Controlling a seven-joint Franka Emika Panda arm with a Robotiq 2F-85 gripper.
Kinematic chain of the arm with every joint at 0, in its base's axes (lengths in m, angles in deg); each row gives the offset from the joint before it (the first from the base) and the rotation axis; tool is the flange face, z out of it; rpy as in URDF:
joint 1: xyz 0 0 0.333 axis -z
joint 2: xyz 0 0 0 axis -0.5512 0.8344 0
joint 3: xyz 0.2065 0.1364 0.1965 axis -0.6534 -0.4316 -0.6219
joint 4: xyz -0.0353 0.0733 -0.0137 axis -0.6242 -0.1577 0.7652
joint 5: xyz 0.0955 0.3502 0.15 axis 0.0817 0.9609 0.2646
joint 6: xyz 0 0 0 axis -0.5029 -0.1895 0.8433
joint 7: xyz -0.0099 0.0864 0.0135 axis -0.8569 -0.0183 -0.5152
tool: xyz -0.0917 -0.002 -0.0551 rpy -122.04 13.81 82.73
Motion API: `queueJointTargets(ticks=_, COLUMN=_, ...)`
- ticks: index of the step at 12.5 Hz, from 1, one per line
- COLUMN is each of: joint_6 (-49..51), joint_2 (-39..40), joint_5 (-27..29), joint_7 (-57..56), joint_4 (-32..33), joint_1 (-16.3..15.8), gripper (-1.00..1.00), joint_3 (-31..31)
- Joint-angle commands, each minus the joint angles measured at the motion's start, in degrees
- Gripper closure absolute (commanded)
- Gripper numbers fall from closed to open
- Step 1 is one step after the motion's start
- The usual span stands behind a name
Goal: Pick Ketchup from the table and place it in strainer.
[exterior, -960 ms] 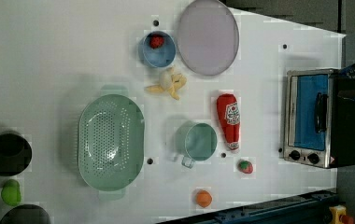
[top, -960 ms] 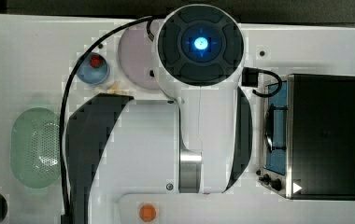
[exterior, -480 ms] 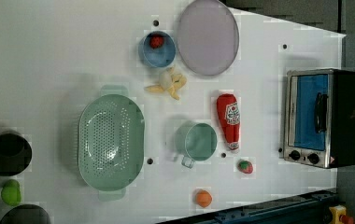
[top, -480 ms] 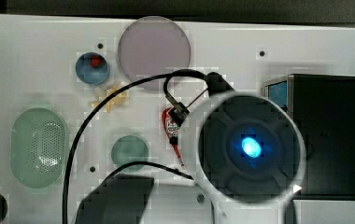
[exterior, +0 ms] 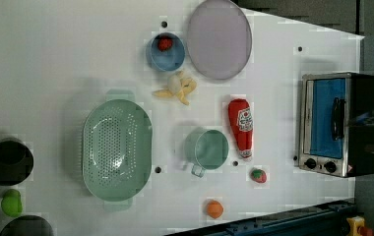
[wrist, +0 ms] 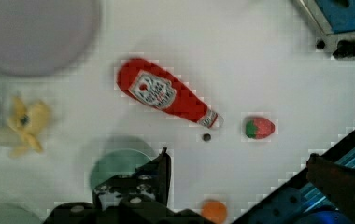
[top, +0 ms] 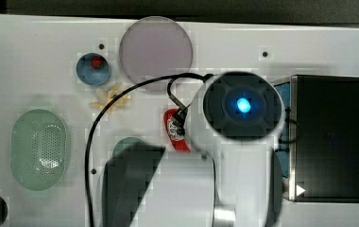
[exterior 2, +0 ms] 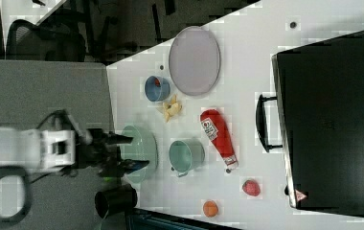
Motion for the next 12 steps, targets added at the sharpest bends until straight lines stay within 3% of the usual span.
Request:
queueJointTargets(ticks=1, joint_6=-1.9, joint_2=6.0, joint_5=0.1, joint_7=-11.5, joint_4=2.8, joint_1=-0.7, gripper=-1.0, joint_3=-1.2)
queueJointTargets(ticks=7, joint_6=-19.2, joint_2=13.2, joint_5=0.1, joint_7=-36.5, joint_4=9.6, joint_1=-1.7, gripper=-1.0, joint_3=-1.7)
queueJointTargets(ticks=12, joint_6=-34.6, joint_2=18.2, joint_5=0.1, joint_7=-41.1, joint_4=16.8, joint_1=-2.1, gripper=-1.0, joint_3=-1.9)
